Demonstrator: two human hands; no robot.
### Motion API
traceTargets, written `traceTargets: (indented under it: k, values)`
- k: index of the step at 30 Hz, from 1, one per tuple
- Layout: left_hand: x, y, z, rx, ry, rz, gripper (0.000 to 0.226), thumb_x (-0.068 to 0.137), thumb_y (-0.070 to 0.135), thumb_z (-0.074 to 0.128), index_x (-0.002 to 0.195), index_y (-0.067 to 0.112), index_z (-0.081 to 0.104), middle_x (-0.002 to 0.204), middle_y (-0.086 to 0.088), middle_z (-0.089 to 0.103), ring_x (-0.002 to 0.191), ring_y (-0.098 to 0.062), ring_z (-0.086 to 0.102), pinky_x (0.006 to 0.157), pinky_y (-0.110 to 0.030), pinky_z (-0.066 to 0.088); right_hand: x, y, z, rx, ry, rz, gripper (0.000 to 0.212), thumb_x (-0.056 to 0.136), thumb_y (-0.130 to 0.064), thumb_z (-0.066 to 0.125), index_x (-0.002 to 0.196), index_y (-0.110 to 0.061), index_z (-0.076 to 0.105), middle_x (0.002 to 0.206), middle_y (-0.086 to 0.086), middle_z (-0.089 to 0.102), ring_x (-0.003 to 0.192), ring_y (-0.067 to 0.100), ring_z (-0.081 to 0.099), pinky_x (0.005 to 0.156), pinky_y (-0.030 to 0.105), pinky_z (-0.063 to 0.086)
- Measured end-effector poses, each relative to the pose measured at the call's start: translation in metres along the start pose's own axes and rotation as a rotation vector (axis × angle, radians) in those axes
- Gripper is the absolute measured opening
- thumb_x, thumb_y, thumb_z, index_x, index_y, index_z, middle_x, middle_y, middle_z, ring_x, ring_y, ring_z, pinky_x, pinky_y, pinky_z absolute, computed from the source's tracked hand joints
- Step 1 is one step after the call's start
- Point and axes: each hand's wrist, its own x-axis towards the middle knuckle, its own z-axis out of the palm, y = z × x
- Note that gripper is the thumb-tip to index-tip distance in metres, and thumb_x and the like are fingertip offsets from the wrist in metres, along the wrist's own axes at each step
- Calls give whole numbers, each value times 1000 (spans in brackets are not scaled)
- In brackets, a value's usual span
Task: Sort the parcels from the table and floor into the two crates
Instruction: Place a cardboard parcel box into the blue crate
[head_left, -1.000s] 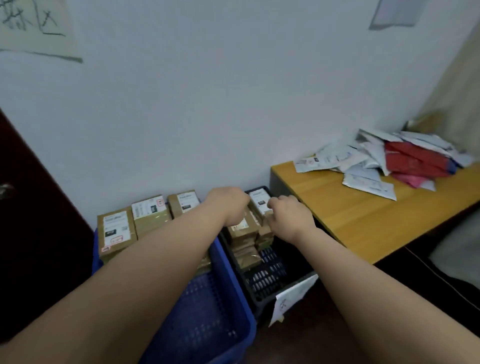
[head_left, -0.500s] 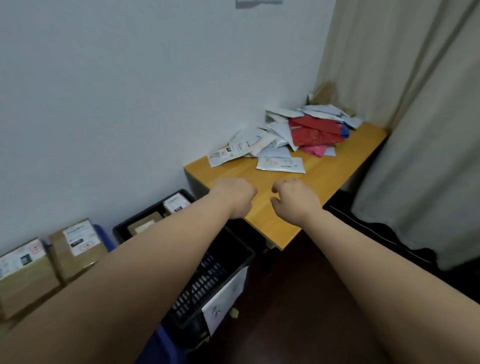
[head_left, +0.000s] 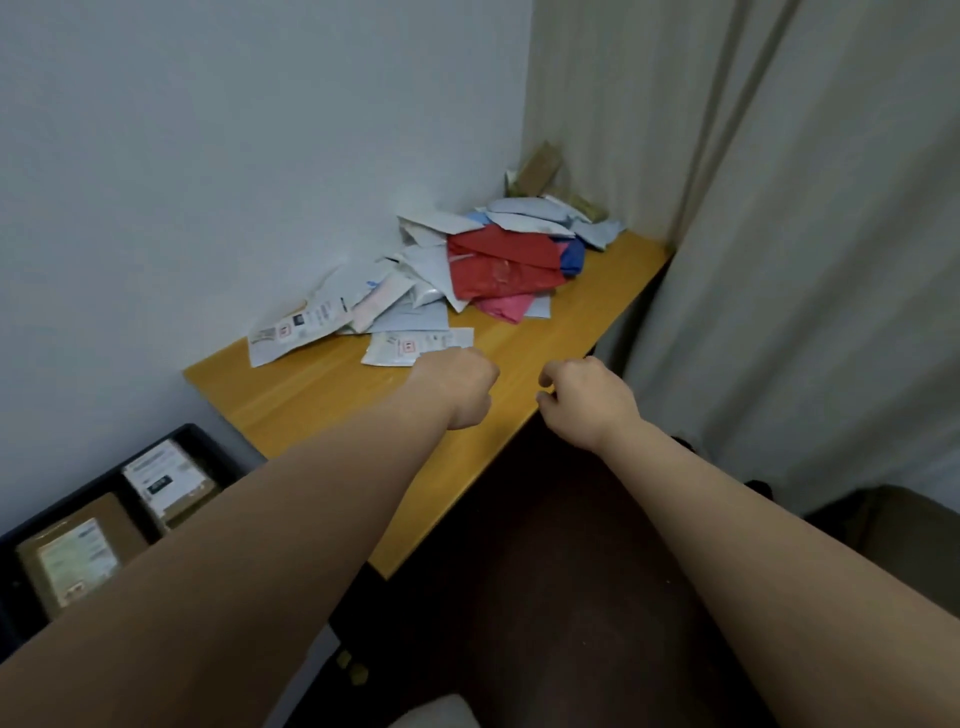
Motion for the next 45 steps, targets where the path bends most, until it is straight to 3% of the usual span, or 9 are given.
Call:
traceTargets:
  k: [7,12,16,24,27,30,34,37,45]
  values:
    - [121,18,-5,26,-9,30,35,100,31,46,131,16,52,129,-10,51,115,-31,52,80,-41,48,80,70,15,67,-3,27,29,97,-29,50,117,-12,62,112,10,63,115,28,50,82,41,51]
    - [229,13,-1,-35,-7,18,33,99,22,45,130,14,52,128,-12,53,114,-32,53,84,-43,49,175,130,14,30,-16,60,28,97,-28,49,116,-12,62,115,9,61,114,27,51,84,43,52]
    - [315,8,-7,-104,-37,22,35,99,27,46,132,13,51,129,-13,50,117,-32,50,88,-43,47,255,175,8,-1,-67,80,28,97,-28,50,115,-10,62,117,11,61,117,29,49,86,43,52]
    - [440,-25,-33,-239,59,48,38,98,31,47,131,14,48,128,-11,45,121,-30,40,89,-43,44,383,222,9,-51,-106,86,28,98,-29,48,118,-12,59,117,10,60,117,28,48,83,37,48]
    - [466,-51,-28,-240,104,-12,41,95,32,51,133,16,44,132,-8,42,124,-28,37,85,-40,45,435,219,18,-40,-128,22,25,98,-27,49,115,-11,59,114,11,59,114,29,48,80,38,45]
    - [494,-80,-29,-259,124,-106,45,94,34,54,134,15,44,135,-9,41,128,-29,35,91,-43,47,488,215,27,-45,-157,-42,21,98,-26,48,109,-10,58,112,12,56,111,31,48,76,37,42]
    - [541,-107,-30,-310,108,-236,50,94,35,56,136,12,42,136,-12,40,127,-31,35,98,-44,44,556,212,48,-32,-170,-111,29,98,-27,46,121,-10,54,120,12,54,118,30,44,87,40,44]
    - [586,-117,-33,-303,116,-274,49,94,32,55,137,13,40,139,-11,37,130,-30,33,92,-43,44,612,224,61,12,-137,-163,32,99,-25,44,125,-8,50,122,13,52,119,31,43,90,39,42]
    - [701,-150,-32,-220,83,-494,57,94,43,49,141,13,34,145,-13,33,136,-32,26,103,-46,36,769,306,75,104,-140,-73,35,95,-24,47,125,-5,47,125,16,53,117,32,47,91,38,43]
